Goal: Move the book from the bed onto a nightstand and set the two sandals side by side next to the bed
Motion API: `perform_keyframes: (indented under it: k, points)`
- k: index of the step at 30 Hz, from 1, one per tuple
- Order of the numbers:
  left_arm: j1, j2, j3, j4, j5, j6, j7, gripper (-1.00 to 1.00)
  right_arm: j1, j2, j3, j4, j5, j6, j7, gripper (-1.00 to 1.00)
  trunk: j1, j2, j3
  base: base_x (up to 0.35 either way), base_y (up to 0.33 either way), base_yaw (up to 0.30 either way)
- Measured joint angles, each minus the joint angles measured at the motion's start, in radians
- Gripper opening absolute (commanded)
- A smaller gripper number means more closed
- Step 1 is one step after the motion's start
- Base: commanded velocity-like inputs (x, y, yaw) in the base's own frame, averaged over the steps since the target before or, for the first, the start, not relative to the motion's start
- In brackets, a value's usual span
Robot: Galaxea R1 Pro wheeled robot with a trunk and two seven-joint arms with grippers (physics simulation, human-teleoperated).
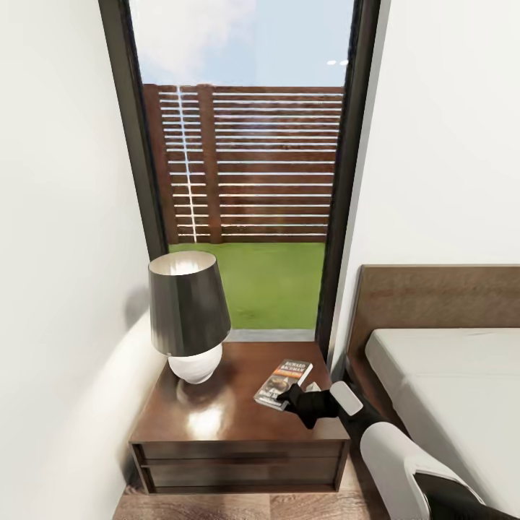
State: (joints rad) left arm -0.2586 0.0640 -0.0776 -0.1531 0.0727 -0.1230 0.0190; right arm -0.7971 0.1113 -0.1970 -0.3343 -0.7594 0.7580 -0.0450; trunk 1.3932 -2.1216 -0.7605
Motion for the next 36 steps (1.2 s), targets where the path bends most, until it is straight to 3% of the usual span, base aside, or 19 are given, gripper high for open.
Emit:
perform_keyframes:
  k: [10, 16, 36]
  points:
    - [0.0, 0.0, 0.0, 0.0, 0.0, -0.01, -0.001, 1.0, -0.007, 0.0, 0.0, 0.0, 0.0, 0.0, -0.001, -1.0, 0.0, 0.0, 0.0, 0.0, 0.0, 0.0]
    - [0.0, 0.0, 0.0, 0.0, 0.0, -0.011, -0.001, 1.0, -0.009, 0.0, 0.0, 0.0, 0.003, 0.0, -0.001, -1.0, 0.023, -0.042, -0.019, 0.0, 0.0, 0.0]
    - [0.0, 0.0, 0.0, 0.0, 0.0, -0.012, -0.001, 1.0, -0.018, 0.001, -0.001, 0.0, 0.005, 0.0, -0.024, -1.0, 0.027, -0.049, -0.022, 0.0, 0.0, 0.0]
